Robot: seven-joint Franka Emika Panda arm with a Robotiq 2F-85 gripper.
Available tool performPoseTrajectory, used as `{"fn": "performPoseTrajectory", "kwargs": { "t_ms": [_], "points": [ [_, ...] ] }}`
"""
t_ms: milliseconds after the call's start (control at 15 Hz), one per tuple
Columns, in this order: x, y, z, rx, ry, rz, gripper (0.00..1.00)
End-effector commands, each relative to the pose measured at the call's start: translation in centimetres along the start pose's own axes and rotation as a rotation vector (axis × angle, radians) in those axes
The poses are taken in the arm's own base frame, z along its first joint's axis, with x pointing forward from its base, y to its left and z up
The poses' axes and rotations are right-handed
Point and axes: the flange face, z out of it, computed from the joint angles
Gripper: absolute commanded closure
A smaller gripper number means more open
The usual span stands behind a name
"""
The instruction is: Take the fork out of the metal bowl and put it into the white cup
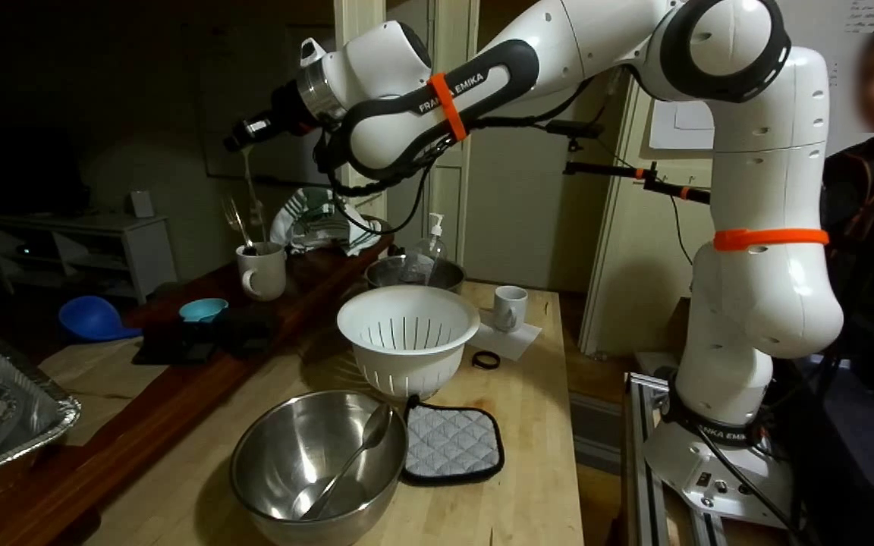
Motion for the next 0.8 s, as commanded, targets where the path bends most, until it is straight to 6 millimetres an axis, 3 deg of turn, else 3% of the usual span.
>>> {"fn": "performPoseTrajectory", "kwargs": {
  "t_ms": [0,333,733],
  "points": [
    [-1.1,-0.4,1.6,0.015,-0.047,0.035,0.98],
    [-2.9,-2.2,3.8,0.05,-0.086,0.043,0.98],
    [-3.4,-0.9,3.7,0.028,-0.096,0.06,0.98]
  ]
}}
